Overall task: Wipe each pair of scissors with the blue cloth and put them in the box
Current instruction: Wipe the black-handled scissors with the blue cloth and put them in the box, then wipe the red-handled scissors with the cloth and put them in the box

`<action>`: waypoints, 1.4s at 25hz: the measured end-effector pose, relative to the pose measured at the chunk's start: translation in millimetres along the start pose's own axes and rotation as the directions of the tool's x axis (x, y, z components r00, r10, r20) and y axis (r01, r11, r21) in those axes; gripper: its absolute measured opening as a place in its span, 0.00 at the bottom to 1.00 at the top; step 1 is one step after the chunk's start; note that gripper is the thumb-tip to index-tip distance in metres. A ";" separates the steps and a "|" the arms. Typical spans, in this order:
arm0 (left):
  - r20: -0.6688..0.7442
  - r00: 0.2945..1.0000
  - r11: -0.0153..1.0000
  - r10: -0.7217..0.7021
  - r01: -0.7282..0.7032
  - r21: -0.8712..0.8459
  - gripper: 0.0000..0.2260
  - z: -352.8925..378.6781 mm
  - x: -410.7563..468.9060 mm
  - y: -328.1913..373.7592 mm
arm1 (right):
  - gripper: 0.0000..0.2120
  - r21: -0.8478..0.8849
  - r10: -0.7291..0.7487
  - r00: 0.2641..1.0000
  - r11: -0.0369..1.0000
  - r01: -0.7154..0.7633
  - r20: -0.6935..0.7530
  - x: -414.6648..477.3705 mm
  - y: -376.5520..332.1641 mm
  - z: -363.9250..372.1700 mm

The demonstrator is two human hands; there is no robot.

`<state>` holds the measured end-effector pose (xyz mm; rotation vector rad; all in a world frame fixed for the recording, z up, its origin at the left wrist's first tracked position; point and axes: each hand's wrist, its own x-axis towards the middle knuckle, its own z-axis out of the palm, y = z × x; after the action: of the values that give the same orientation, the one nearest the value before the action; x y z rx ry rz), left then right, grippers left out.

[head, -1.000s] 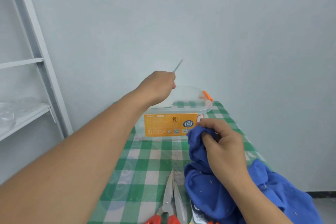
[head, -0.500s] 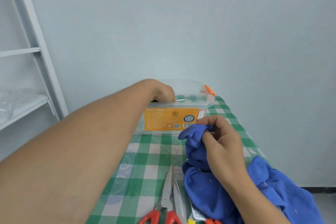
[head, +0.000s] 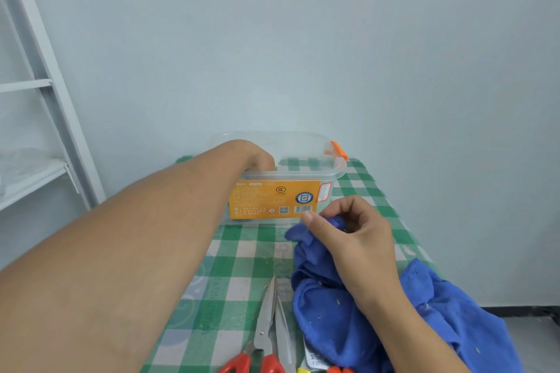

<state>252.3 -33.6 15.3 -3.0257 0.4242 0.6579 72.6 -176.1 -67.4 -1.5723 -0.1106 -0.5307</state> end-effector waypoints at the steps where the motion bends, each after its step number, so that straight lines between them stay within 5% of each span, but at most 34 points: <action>1: -0.046 0.999 1.000 0.002 -0.003 -0.024 0.13 -0.6 0.3 -0.3 | 0.09 -0.041 0.001 1.000 0.999 -0.001 0.002 1.6 2.6 -0.8; 6: -0.413 0.910 0.919 -0.023 -0.144 -0.368 0.09 -6.0 -6.3 5.5 | 0.15 -0.101 0.008 1.000 0.995 -0.005 0.026 4.2 8.1 -2.2; 11: -0.741 0.659 0.850 -0.127 -0.313 -0.424 0.16 6.4 -35.4 19.0 | 0.24 -0.236 -0.033 0.991 0.970 0.063 0.127 2.9 7.2 -0.7; 14: -0.840 0.519 0.789 -0.160 -0.444 -0.424 0.21 17.2 -56.7 27.6 | 0.16 -0.367 0.002 0.991 0.929 0.049 0.135 2.8 6.7 -1.2; 17: -0.829 0.546 0.568 -0.122 -0.646 -0.510 0.22 36.9 -86.2 35.5 | 0.03 -0.494 0.017 0.984 0.866 0.075 0.179 -0.3 5.9 -1.2; 20: -0.752 0.658 0.403 -0.036 -0.679 -0.613 0.22 54.9 -109.4 38.9 | 0.12 -0.627 0.020 0.967 0.764 0.149 0.254 -0.5 14.3 -3.4; 22: -0.633 0.773 0.389 0.050 -0.599 -0.700 0.22 64.2 -117.0 35.8 | 0.08 -0.671 -0.003 0.965 0.718 0.185 0.262 -1.1 19.5 -4.2; 26: -0.220 0.953 0.618 0.206 -0.301 -0.727 0.13 80.2 -130.0 19.1 | 0.06 -0.621 -0.018 0.980 0.771 0.141 0.199 -2.2 21.9 -2.7; 31: 0.216 0.960 0.879 0.180 -0.058 -0.474 0.07 90.8 -150.6 2.2 | 0.08 -0.572 -0.015 0.986 0.813 0.109 0.168 -5.4 17.6 2.1; 35: 0.401 0.915 0.967 0.050 0.055 -0.247 0.11 98.1 -165.2 1.0 | 0.08 -0.578 -0.009 0.982 0.808 0.118 0.189 -3.5 19.7 0.1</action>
<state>67.8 15.4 -6.4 -2.9857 0.3394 1.4034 77.2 -176.9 -86.9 -2.2367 -0.1436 -0.5009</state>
